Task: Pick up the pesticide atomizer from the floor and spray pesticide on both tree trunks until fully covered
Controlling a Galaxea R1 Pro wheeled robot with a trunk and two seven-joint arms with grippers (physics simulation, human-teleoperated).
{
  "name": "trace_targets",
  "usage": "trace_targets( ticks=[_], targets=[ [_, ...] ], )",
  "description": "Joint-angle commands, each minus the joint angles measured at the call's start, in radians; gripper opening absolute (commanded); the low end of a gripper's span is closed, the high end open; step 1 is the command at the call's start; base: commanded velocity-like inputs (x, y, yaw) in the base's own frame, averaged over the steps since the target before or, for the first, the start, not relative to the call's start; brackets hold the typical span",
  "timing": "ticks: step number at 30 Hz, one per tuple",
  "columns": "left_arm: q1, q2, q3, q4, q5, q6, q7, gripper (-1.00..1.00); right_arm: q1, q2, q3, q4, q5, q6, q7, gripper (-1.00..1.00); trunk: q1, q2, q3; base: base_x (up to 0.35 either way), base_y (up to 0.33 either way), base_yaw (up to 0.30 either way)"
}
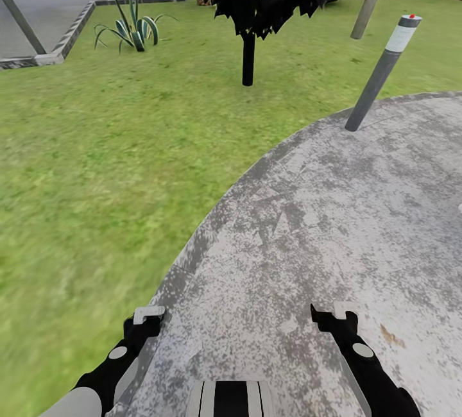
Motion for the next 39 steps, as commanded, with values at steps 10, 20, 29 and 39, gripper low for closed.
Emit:
trace_targets(
  ticks=[10, 20, 29, 39],
  targets=[
    [0.000, 0.001, 0.002, 0.000, 0.001, -0.003, 0.001, -1.00, 0.000, 0.000, 0.001, -0.001, 0.000, 0.004, -0.003, 1.00, 0.000, 0.000, -0.001, 0.000, 0.000, 0.000],
    [0.000, 0.001, 0.002, 0.000, 0.000, -0.003, 0.001, -1.00, 0.000, 0.000, 0.001, 0.000, 0.000, 0.004, -0.003, 1.00, 0.000, 0.000, -0.001, 0.000, 0.000, 0.000],
    [0.000, 0.000, 0.002, 0.000, 0.001, -0.003, 0.000, -1.00, 0.000, 0.000, 0.003, 0.000, 0.000, 0.004, -0.003, 1.00, -0.003, 0.001, 0.023, 0.000, 0.000, 0.000],
    [0.000, 0.000, 0.003, 0.000, 0.001, -0.003, -0.002, -1.00, 0.000, 0.000, 0.005, -0.001, 0.000, 0.004, -0.003, 1.00, -0.007, 0.004, 0.061, 0.000, 0.000, 0.000]
  ],
)
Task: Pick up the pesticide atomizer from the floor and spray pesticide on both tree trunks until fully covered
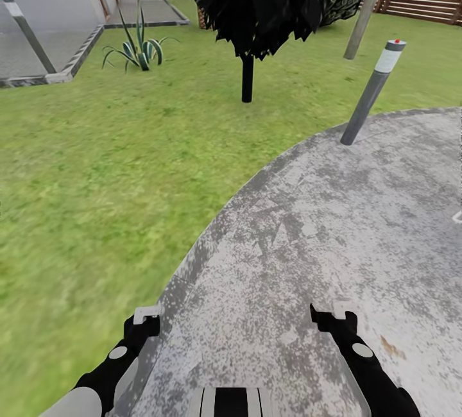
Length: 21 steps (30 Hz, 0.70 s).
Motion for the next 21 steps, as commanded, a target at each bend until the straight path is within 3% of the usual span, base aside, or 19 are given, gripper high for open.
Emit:
trace_targets(
  ticks=[1, 21],
  targets=[
    [0.000, 0.000, 0.002, 0.001, 0.000, -0.003, 0.000, -1.00, 0.000, 0.000, 0.001, -0.001, 0.000, 0.004, -0.003, 1.00, -0.001, 0.000, 0.003, 0.000, 0.000, 0.000],
    [0.000, 0.000, 0.002, 0.001, 0.000, -0.003, 0.000, -1.00, 0.000, 0.002, 0.004, 0.000, 0.001, 0.003, -0.003, 1.00, -0.010, 0.005, 0.081, 0.000, 0.000, 0.000]
  ],
)
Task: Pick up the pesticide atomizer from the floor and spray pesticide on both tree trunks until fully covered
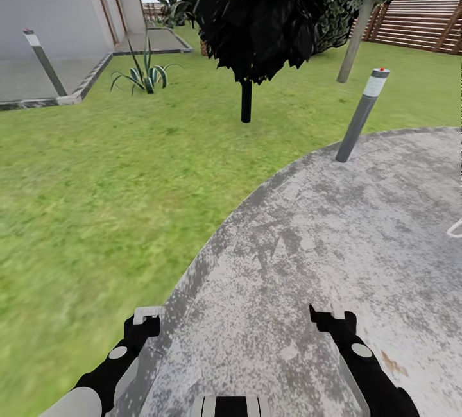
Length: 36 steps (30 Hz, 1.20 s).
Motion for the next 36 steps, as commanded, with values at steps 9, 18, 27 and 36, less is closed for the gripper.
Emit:
trace_targets(
  ticks=[9, 18, 27, 36],
  targets=[
    [0.062, 0.019, 0.004, -0.026, -0.002, -0.004, 0.010, -1.00, 0.005, -0.002, -0.002, 0.078, 0.003, -0.051, -0.006, 1.00, -0.004, 0.002, 0.044, 0.000, 0.000, 0.000],
    [0.154, 0.065, 0.005, -0.033, 0.003, -0.005, 0.014, -1.00, 0.008, -0.007, -0.003, 0.436, 0.003, -0.376, -0.006, 1.00, -0.008, 0.004, 0.093, 0.000, 0.000, 0.000],
    [0.237, 0.068, 0.020, -0.030, 0.036, -0.089, 0.015, -1.00, 0.008, -0.014, -0.003, 0.746, 0.003, -0.681, -0.006, 1.00, -0.012, 0.006, 0.142, 0.000, 0.000, 0.000],
    [0.287, 0.064, 0.048, -0.032, 0.052, -0.106, 0.014, -1.00, 0.008, -0.017, -0.002, 0.799, 0.002, -0.722, -0.003, 1.00, -0.016, 0.008, 0.191, 0.000, 0.000, 0.000]
  ],
)
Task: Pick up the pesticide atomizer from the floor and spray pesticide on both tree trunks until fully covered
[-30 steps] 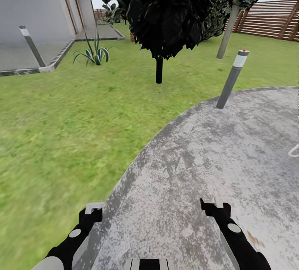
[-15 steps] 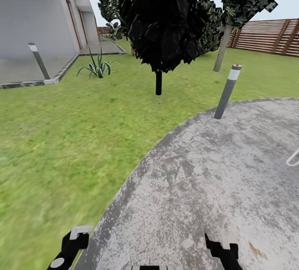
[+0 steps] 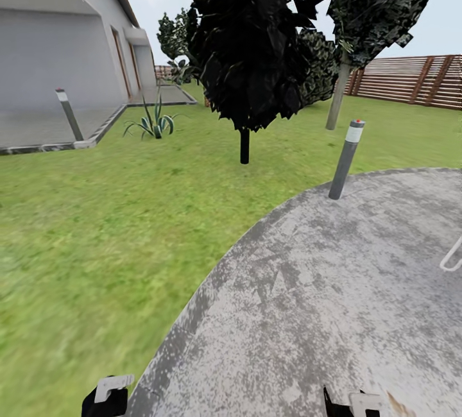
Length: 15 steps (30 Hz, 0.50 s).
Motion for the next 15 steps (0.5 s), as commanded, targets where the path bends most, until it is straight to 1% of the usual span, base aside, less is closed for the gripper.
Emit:
trace_targets(
  ticks=[1, 8, 15],
  targets=[
    [0.000, 0.000, -0.001, 0.001, 0.005, -0.003, 0.001, -1.00, 0.000, 0.000, -0.004, 0.001, 0.001, -0.003, 0.001, 1.00, -0.001, 0.000, 0.005, 0.000, 0.000, 0.000],
    [0.000, 0.000, 0.001, 0.003, 0.004, -0.004, 0.000, -1.00, 0.000, 0.002, -0.003, 0.001, -0.001, -0.004, -0.004, 1.00, -0.004, 0.002, 0.040, 0.000, 0.000, 0.000],
    [0.000, 0.000, 0.001, 0.002, 0.004, -0.004, 0.000, -1.00, 0.000, 0.008, -0.005, 0.000, -0.004, -0.004, -0.002, 1.00, -0.031, 0.051, 0.063, 0.000, 0.000, 0.000]
  ],
)
